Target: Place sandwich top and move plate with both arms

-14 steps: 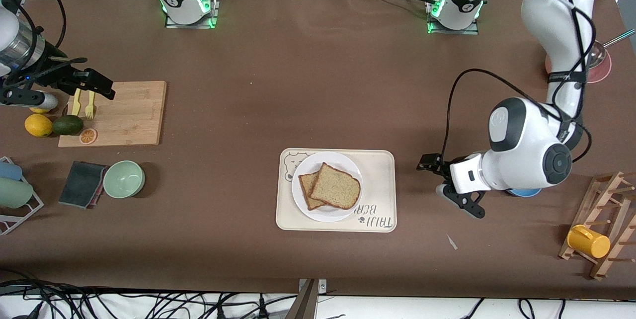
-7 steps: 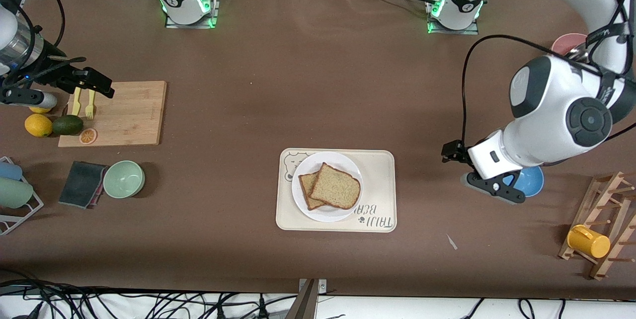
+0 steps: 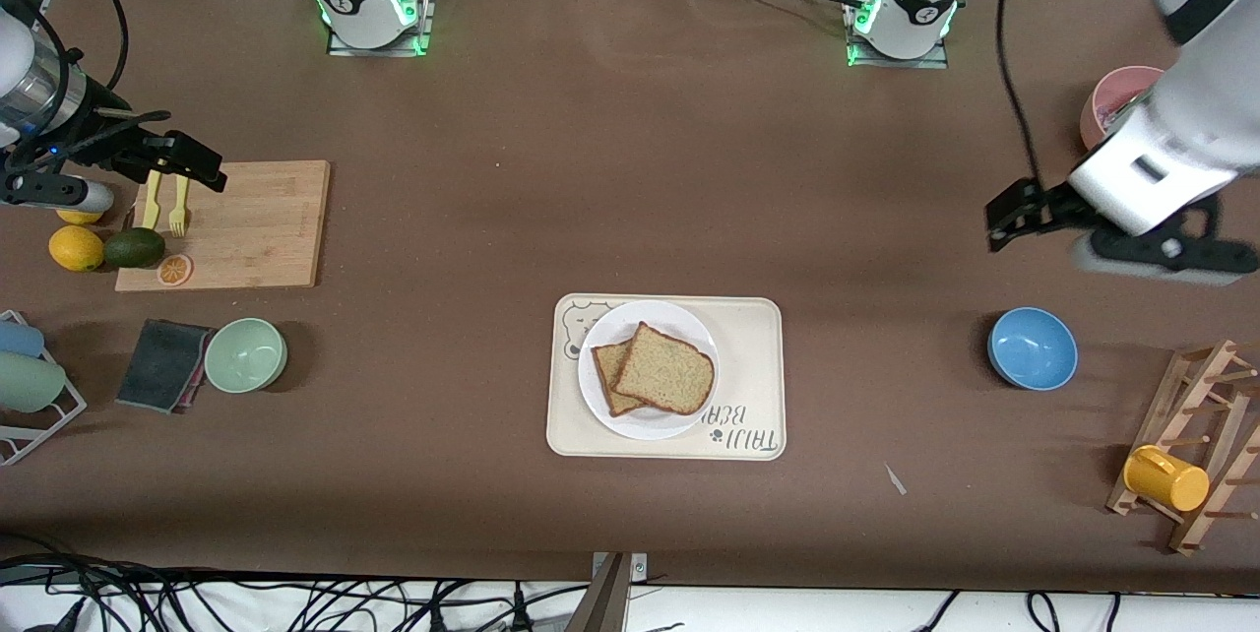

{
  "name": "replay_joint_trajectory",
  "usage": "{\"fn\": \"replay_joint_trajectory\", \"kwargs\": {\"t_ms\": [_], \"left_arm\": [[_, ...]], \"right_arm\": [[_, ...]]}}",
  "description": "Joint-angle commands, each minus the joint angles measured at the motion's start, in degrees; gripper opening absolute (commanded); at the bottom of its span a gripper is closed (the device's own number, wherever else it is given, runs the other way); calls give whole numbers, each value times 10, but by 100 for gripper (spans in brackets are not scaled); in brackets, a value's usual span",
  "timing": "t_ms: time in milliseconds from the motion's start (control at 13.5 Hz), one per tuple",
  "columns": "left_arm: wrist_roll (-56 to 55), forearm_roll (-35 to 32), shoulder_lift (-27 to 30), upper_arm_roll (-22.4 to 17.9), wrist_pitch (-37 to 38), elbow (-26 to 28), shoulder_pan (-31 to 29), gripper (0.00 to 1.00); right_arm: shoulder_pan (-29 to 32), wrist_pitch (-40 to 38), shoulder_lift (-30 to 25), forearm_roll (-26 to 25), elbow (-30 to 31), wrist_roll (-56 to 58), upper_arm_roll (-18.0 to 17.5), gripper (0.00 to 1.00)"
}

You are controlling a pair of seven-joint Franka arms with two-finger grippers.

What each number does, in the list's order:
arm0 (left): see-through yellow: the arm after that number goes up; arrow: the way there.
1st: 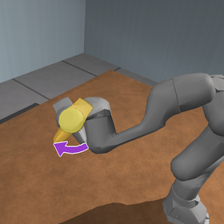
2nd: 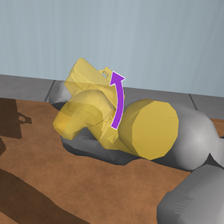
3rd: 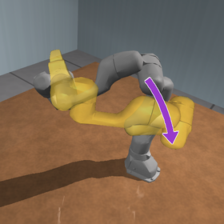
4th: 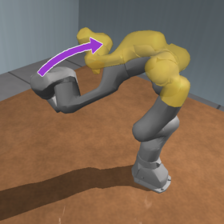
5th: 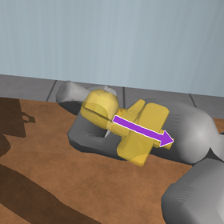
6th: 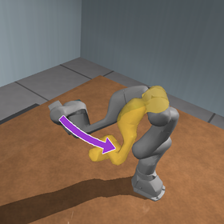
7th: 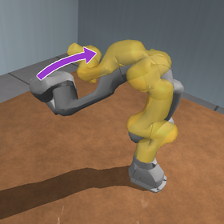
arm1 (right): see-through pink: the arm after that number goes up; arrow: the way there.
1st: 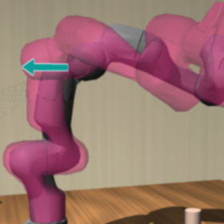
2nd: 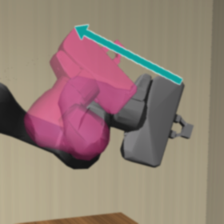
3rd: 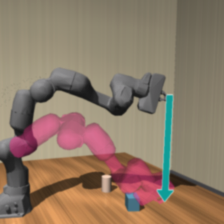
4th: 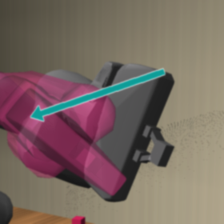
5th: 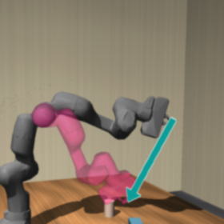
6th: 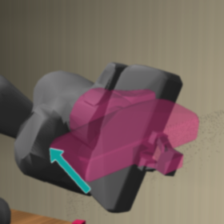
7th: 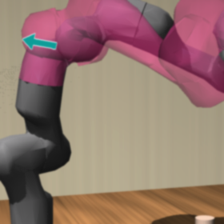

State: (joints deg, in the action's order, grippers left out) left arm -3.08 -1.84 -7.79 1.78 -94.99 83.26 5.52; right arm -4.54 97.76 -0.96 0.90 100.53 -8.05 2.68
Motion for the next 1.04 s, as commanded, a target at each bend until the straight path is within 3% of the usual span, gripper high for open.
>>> {"fn": "replay_joint_trajectory", "kwargs": {"t_ms": [0, 148, 963], "left_arm": [[-5, 13, 80, 0, -15, 98, -23, 100], [-10, 48, 108, 4, 4, 110, -40, 100], [-3, 20, 122, 3, 8, 128, -36, 100]], "right_arm": [[1, -8, -9, 10, 5, 10, -1, 100], [2, -11, -9, 9, 5, 10, -1, 100], [2, -21, -9, 9, 4, 10, 1, 100]]}}
